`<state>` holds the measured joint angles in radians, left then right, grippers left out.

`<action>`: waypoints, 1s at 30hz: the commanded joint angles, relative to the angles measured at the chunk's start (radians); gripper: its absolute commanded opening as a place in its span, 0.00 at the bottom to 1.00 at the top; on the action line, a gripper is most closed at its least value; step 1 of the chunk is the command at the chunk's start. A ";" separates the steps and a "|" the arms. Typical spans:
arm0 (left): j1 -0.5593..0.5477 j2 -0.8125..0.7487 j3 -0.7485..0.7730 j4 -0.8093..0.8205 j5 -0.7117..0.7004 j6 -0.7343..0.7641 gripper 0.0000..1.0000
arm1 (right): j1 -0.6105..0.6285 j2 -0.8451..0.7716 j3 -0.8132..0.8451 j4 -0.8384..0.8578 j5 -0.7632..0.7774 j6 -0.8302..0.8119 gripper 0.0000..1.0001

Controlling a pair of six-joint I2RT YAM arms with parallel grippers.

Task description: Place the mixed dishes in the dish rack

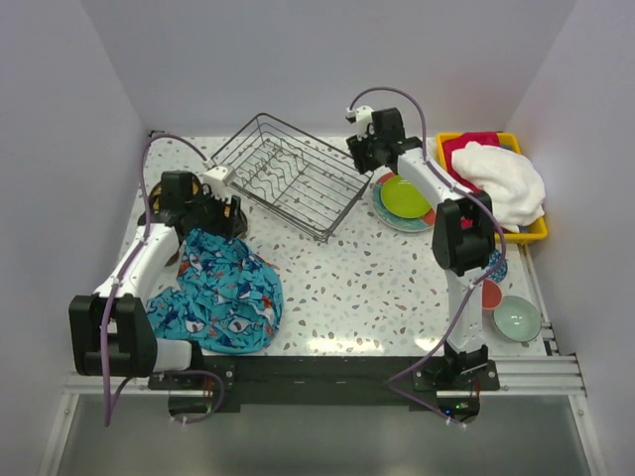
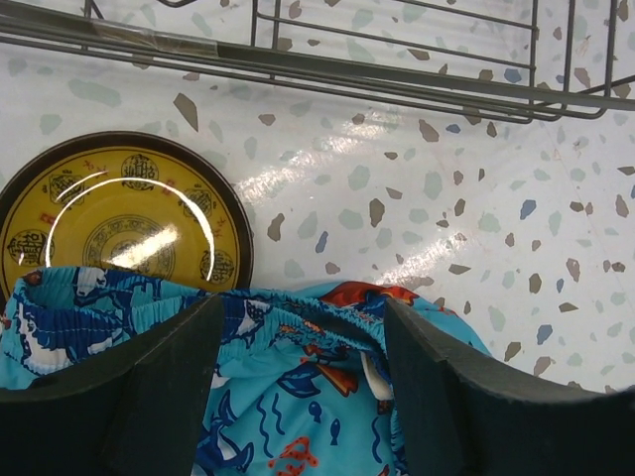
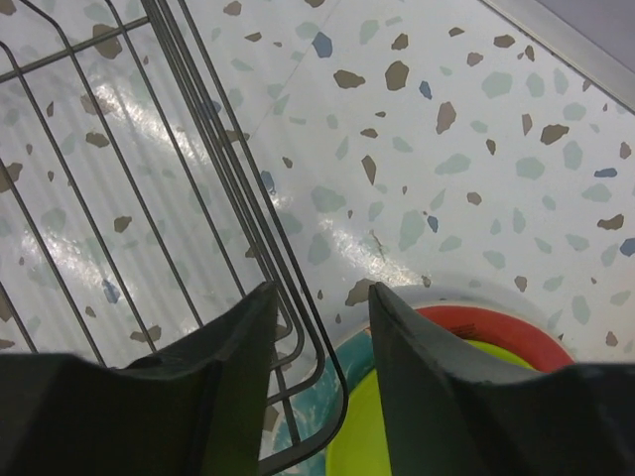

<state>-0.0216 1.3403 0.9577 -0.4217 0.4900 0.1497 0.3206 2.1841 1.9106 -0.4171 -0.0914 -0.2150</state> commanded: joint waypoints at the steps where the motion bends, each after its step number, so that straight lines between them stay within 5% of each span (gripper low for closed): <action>1: 0.005 0.059 0.047 0.034 -0.056 0.007 0.71 | 0.002 -0.012 0.054 -0.051 0.009 -0.017 0.35; 8: 0.005 0.213 0.122 0.084 -0.126 -0.016 0.69 | 0.001 -0.107 -0.047 -0.143 -0.008 -0.006 0.00; 21: -0.006 0.439 0.338 0.182 -0.163 -0.085 0.66 | 0.057 -0.415 -0.377 -0.242 -0.019 0.032 0.00; 30: -0.055 0.522 0.432 0.185 -0.151 -0.116 0.66 | 0.092 -0.578 -0.573 -0.296 0.006 0.387 0.00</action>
<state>-0.0360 1.8294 1.3235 -0.2710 0.3313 0.0593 0.3977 1.6924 1.3895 -0.6636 -0.0547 -0.0017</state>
